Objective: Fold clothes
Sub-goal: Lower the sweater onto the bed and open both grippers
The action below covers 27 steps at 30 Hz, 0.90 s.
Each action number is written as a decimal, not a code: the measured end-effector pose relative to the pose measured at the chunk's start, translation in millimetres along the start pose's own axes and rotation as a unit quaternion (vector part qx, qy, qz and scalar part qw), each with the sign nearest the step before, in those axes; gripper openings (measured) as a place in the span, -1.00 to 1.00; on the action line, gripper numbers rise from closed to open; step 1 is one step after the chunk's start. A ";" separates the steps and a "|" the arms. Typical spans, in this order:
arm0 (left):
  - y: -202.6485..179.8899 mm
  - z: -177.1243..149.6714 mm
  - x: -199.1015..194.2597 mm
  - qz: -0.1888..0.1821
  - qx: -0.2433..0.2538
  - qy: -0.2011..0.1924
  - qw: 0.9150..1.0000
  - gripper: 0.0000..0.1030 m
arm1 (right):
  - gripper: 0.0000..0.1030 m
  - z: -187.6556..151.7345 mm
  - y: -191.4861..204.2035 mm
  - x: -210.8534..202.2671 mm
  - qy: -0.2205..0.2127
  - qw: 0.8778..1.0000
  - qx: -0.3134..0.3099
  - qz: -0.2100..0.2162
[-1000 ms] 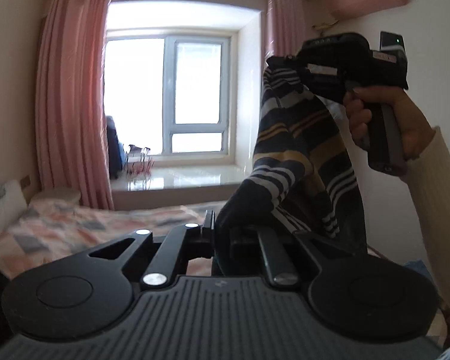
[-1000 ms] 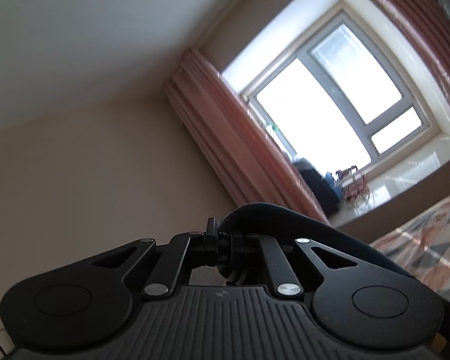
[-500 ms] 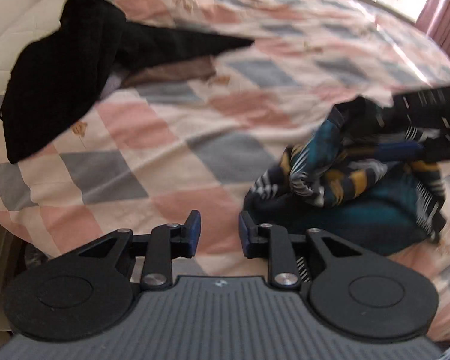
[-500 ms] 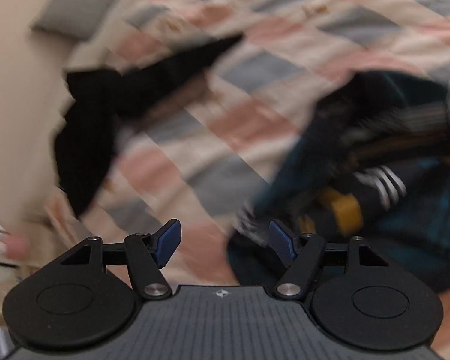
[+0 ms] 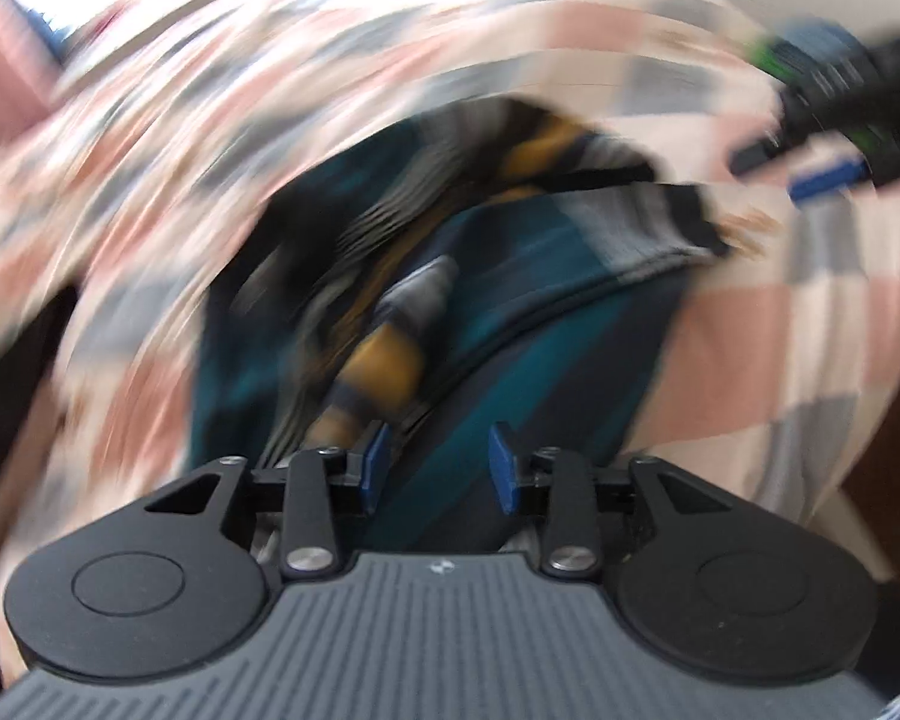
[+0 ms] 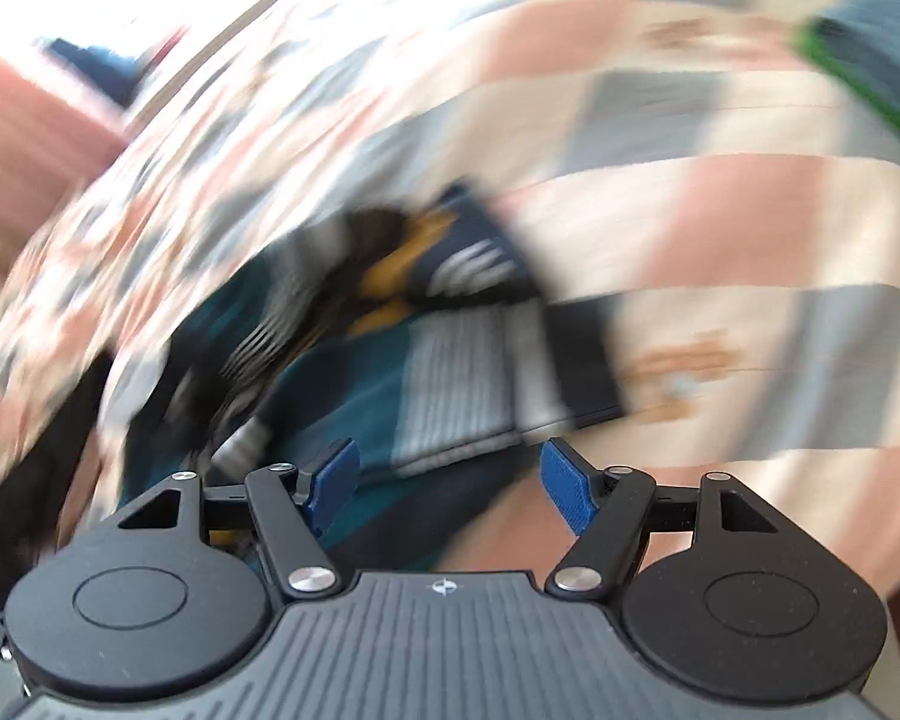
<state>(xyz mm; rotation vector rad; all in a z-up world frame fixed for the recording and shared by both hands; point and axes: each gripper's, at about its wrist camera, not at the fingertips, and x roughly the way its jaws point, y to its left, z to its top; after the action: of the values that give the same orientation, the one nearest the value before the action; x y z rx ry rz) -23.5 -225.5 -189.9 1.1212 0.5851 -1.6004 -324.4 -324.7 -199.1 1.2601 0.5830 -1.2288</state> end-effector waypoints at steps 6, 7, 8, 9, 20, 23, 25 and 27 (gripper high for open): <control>-105.7 45.7 43.2 0.015 0.173 -0.061 0.983 -0.22 | 0.45 19.4 -73.1 -8.0 -0.005 0.995 0.095 -0.003; -123.5 51.6 54.5 0.023 0.200 -0.066 0.977 -0.21 | 0.45 22.9 -81.6 -4.4 0.000 0.995 0.104 0.006; -141.8 57.3 66.9 0.031 0.226 -0.071 0.971 -0.21 | 0.45 26.4 -90.1 -1.0 0.005 0.994 0.112 0.014; -159.0 61.9 79.7 0.038 0.251 -0.073 0.964 -0.20 | 0.45 31.1 -97.8 1.0 0.010 0.994 0.110 0.018; -210.7 78.2 164.4 0.110 0.264 -0.048 0.957 -0.86 | 0.48 75.5 -140.0 49.5 0.069 0.997 0.032 -0.005; -145.1 92.1 95.0 0.160 0.122 -0.083 0.976 -0.86 | 0.48 90.8 -128.6 67.1 0.085 0.996 -0.003 0.004; -80.0 92.9 40.9 0.209 0.014 -0.096 0.973 -0.85 | 0.48 101.0 -110.5 78.5 0.092 0.995 -0.042 0.012; -5.1 78.9 -6.5 0.295 -0.065 -0.093 0.949 -0.85 | 0.48 111.5 -88.8 87.0 0.093 0.991 -0.087 0.028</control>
<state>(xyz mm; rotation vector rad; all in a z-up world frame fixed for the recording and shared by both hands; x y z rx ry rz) -57.4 -285.2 -150.2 0.9194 0.1934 -1.1107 -408.7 -445.2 -278.2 1.2426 0.7686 -0.9975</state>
